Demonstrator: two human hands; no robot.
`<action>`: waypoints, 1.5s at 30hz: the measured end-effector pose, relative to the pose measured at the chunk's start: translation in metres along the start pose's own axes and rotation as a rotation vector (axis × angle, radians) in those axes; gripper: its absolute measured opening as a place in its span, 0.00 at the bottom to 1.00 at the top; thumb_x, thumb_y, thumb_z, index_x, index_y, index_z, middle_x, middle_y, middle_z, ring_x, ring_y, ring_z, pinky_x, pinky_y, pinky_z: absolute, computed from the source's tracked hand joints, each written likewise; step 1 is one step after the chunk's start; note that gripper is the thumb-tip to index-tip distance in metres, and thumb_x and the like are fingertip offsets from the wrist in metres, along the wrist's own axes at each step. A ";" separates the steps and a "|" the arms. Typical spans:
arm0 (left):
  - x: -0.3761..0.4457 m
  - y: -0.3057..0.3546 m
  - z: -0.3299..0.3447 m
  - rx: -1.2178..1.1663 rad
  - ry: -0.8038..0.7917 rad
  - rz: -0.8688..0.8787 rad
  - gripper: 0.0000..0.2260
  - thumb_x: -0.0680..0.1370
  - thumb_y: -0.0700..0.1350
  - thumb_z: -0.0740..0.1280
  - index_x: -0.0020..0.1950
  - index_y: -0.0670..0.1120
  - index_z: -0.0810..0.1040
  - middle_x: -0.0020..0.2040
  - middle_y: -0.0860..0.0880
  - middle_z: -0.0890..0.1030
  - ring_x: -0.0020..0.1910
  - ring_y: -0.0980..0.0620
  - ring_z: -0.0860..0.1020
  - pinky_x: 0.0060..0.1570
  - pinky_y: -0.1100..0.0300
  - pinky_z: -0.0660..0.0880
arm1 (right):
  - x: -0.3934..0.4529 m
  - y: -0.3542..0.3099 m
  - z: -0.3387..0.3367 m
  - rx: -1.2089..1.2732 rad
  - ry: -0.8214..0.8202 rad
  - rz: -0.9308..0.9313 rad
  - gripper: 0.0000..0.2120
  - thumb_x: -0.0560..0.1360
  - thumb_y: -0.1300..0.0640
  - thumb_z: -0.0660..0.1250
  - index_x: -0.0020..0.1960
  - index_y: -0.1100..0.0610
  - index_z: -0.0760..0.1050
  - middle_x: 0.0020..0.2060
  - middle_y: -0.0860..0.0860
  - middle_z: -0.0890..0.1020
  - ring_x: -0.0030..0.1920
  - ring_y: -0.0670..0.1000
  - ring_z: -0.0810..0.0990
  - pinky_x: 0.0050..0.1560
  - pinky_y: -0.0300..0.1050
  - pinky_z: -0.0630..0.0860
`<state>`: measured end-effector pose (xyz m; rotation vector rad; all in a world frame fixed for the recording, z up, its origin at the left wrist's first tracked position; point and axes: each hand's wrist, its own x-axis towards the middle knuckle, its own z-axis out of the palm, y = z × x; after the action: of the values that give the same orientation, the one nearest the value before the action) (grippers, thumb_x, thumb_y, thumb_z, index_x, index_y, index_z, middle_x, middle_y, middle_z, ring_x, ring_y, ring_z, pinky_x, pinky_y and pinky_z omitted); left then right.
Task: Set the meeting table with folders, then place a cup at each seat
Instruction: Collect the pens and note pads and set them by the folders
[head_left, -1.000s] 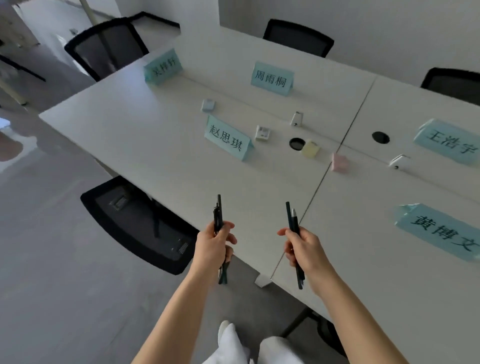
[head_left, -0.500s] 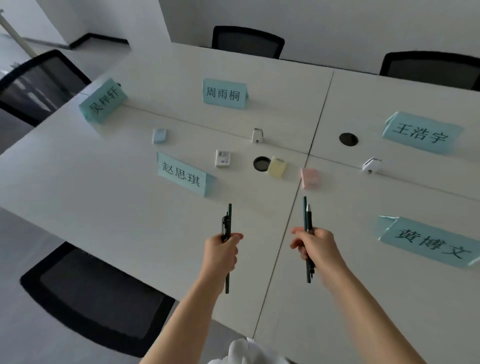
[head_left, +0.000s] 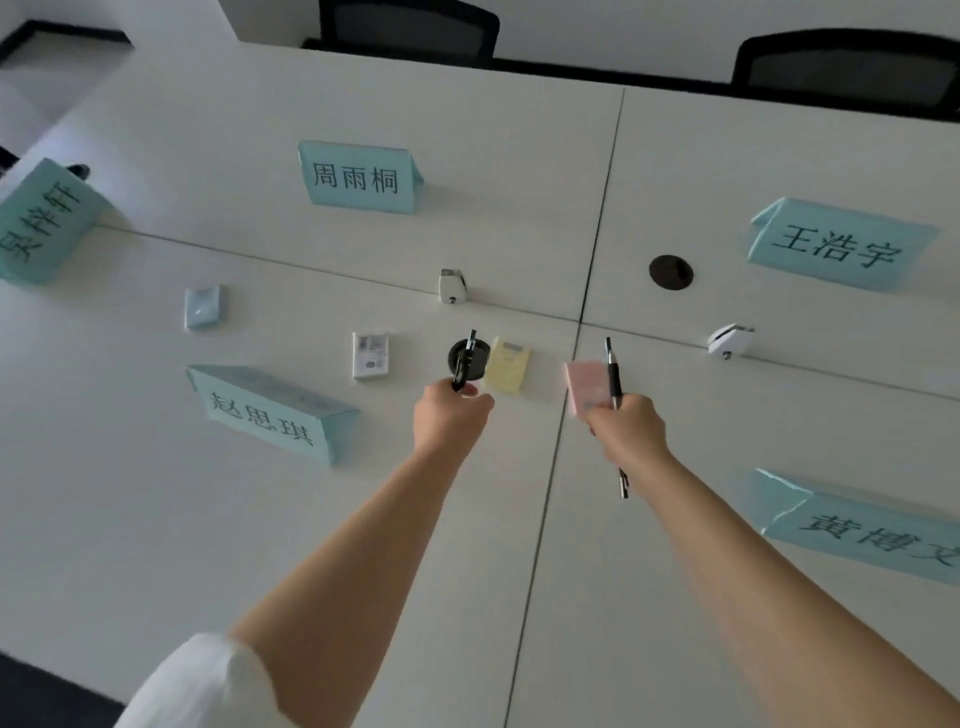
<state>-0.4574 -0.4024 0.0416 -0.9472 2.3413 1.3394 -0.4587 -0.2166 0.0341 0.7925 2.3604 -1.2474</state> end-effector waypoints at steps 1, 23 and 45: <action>0.012 0.006 0.003 0.047 0.005 0.015 0.08 0.71 0.44 0.68 0.50 0.46 0.78 0.42 0.49 0.78 0.42 0.47 0.76 0.39 0.61 0.70 | 0.011 -0.004 0.003 -0.030 0.018 0.004 0.09 0.74 0.58 0.63 0.49 0.63 0.77 0.37 0.56 0.78 0.32 0.52 0.74 0.27 0.39 0.65; 0.125 0.030 0.023 0.404 -0.002 -0.041 0.17 0.68 0.52 0.69 0.52 0.46 0.72 0.40 0.51 0.74 0.46 0.44 0.77 0.41 0.58 0.69 | 0.080 -0.034 0.057 -0.494 0.091 0.022 0.31 0.69 0.51 0.72 0.61 0.66 0.62 0.56 0.63 0.70 0.51 0.66 0.77 0.47 0.52 0.75; 0.268 -0.059 -0.293 0.489 0.304 -0.173 0.24 0.71 0.60 0.64 0.59 0.45 0.71 0.45 0.46 0.75 0.48 0.43 0.76 0.45 0.54 0.69 | 0.024 -0.186 0.280 -0.636 -0.164 -0.095 0.29 0.73 0.48 0.67 0.63 0.65 0.59 0.59 0.62 0.68 0.59 0.61 0.73 0.53 0.48 0.74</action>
<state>-0.5959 -0.7780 0.0155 -1.2130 2.5523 0.5417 -0.5801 -0.5277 -0.0141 0.3587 2.4534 -0.4957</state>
